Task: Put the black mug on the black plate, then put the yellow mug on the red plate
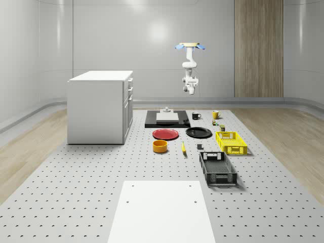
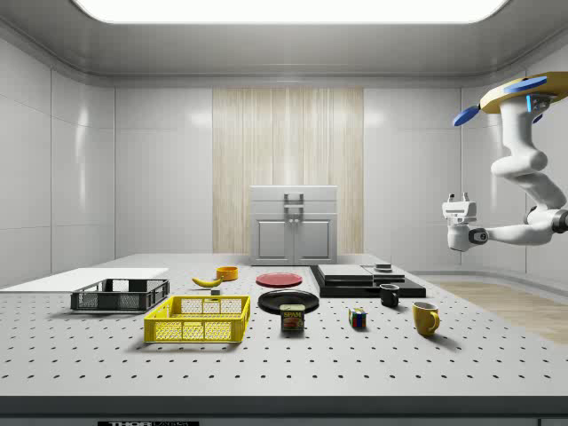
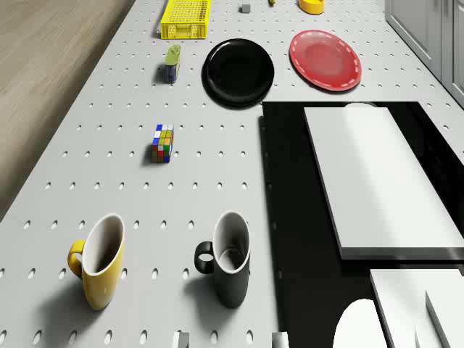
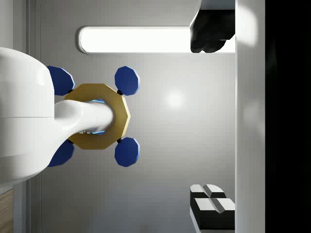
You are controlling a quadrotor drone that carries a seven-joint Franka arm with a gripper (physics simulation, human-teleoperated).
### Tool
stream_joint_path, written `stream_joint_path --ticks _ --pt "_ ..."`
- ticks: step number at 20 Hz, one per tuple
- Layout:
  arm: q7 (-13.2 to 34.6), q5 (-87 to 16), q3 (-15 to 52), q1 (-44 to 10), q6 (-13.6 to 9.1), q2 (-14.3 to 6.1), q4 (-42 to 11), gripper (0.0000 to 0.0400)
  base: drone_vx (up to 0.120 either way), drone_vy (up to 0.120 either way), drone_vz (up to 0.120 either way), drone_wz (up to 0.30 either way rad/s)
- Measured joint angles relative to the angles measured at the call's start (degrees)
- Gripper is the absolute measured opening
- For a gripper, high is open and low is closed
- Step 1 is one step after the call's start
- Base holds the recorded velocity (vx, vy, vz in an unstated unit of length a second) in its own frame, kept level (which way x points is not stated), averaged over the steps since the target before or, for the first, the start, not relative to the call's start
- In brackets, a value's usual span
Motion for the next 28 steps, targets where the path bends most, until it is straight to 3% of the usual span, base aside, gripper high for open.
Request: stream_joint_path --ticks 6,12,18,28 --pt "-0.1 0.1 0.1 -0.2 -5.6 1.4 7.3 0.0400 0.040 0.000 0.000 0.000" --pt "-0.1 0.1 0.1 -0.3 -9.3 3.7 13.6 0.0400 0.120 -0.113 0.000 0.000" --pt "-0.2 0.1 0.2 -0.3 -10.8 4.7 16.3 0.0400 0.093 -0.020 0.000 0.000" --pt "-0.2 0.1 0.2 -0.4 -10.9 4.9 17.0 0.0400 0.120 0.000 0.000 0.000"
